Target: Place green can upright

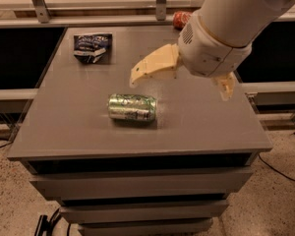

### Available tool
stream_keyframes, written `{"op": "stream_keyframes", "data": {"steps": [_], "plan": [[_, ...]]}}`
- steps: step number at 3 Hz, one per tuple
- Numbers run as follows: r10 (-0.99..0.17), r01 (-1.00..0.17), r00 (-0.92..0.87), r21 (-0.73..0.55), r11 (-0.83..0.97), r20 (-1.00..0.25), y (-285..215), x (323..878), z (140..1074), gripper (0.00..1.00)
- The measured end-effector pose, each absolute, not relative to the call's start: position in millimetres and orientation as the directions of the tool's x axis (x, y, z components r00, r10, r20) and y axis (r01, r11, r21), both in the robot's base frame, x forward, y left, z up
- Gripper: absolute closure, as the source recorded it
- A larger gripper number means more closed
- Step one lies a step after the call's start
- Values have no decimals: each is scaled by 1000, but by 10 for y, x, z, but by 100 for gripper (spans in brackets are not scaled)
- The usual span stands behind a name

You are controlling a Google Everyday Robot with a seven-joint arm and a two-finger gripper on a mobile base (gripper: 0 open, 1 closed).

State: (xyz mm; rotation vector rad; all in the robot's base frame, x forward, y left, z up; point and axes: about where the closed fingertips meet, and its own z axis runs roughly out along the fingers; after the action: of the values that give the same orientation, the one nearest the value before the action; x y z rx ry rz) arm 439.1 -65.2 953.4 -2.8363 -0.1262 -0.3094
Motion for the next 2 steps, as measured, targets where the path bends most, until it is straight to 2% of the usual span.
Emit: {"op": "stream_keyframes", "data": {"steps": [1,2], "plan": [[160,235,927,-193,-953,338,-527,4473,9541,0],[363,423,821,-41,-905,441,-343,4576,9519,0]]}}
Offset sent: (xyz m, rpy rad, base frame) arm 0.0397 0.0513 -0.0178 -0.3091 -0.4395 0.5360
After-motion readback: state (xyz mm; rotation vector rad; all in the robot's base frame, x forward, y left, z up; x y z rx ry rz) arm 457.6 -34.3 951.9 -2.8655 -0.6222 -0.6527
